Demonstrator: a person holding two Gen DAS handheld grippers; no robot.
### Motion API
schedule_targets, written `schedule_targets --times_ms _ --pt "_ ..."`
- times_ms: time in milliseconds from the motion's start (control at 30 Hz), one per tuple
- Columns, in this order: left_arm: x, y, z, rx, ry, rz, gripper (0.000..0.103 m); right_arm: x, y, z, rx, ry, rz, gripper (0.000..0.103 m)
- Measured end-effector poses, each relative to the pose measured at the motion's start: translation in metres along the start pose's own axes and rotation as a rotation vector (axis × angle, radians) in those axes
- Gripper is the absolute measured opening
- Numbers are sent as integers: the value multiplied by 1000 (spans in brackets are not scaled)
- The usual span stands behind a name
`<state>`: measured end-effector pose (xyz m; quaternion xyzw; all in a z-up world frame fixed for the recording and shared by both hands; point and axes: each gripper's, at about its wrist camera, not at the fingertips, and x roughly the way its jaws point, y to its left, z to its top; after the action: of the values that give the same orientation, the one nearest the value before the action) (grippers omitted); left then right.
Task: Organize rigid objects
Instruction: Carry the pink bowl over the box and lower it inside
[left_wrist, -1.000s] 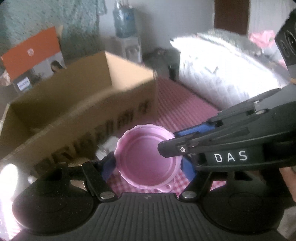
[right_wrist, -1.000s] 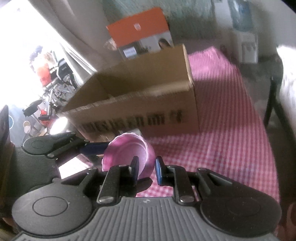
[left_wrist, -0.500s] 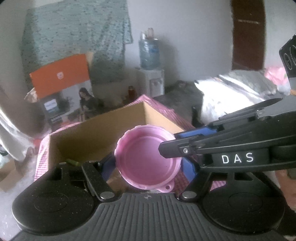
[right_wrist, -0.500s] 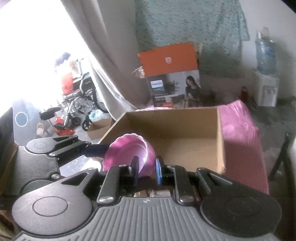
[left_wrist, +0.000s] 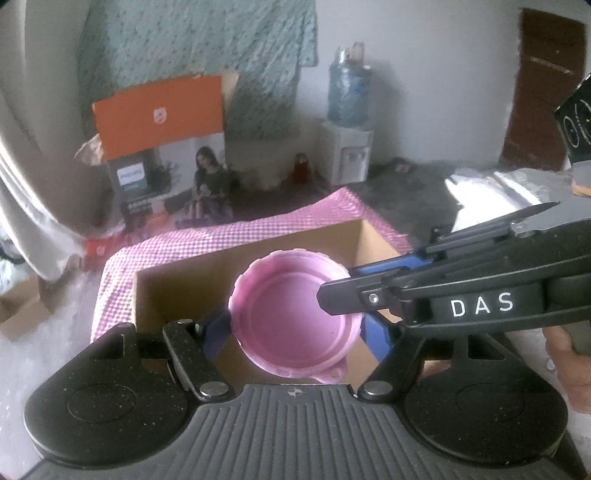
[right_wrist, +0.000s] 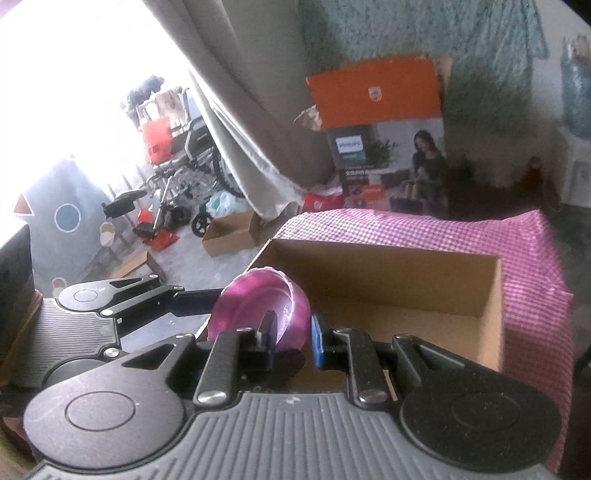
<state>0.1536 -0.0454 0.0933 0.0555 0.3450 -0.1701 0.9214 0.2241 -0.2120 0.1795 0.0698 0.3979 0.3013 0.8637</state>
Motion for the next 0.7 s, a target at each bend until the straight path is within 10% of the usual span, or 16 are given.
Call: schedule_targets --times_ms 700 --pt "148 49 19 -100 445 11 73 160 -98 27 255 388 42 21"
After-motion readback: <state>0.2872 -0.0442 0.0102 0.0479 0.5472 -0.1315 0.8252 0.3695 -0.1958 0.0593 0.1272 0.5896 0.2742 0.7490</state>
